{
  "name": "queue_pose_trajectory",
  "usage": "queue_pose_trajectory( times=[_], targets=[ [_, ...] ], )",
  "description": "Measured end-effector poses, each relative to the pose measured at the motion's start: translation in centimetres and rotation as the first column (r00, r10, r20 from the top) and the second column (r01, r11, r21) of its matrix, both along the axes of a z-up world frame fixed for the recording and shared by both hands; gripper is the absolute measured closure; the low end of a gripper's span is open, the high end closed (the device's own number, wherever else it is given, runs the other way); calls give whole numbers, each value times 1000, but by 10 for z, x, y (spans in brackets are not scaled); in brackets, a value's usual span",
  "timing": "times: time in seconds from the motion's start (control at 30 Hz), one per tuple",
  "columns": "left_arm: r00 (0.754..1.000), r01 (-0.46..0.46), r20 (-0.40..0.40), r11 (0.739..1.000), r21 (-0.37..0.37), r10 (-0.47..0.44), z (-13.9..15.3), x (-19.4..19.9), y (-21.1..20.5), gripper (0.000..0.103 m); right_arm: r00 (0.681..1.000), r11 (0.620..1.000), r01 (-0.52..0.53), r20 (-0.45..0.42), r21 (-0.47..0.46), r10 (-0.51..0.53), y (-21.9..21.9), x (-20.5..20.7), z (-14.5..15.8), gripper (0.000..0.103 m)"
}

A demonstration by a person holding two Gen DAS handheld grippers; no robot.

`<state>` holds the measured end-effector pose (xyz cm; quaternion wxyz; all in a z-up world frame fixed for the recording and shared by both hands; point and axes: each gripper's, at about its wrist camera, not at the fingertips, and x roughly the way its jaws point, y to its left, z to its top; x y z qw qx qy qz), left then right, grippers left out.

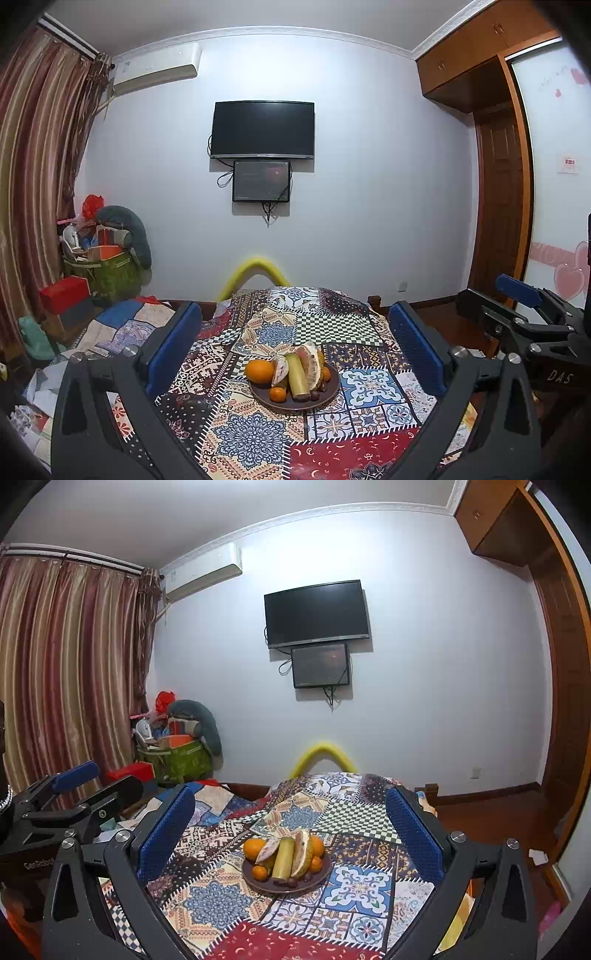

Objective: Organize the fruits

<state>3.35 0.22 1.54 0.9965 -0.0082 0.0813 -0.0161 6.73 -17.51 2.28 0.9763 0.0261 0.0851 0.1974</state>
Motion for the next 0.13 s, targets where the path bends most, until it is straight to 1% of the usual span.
queue_pose_trajectory(
  times=[0.13],
  targets=[
    [1000,-3,-5,1000,-6,2,0,2,0,0,1000,1000,3,-3,-2,-3,-1,1,-1,0]
  ],
)
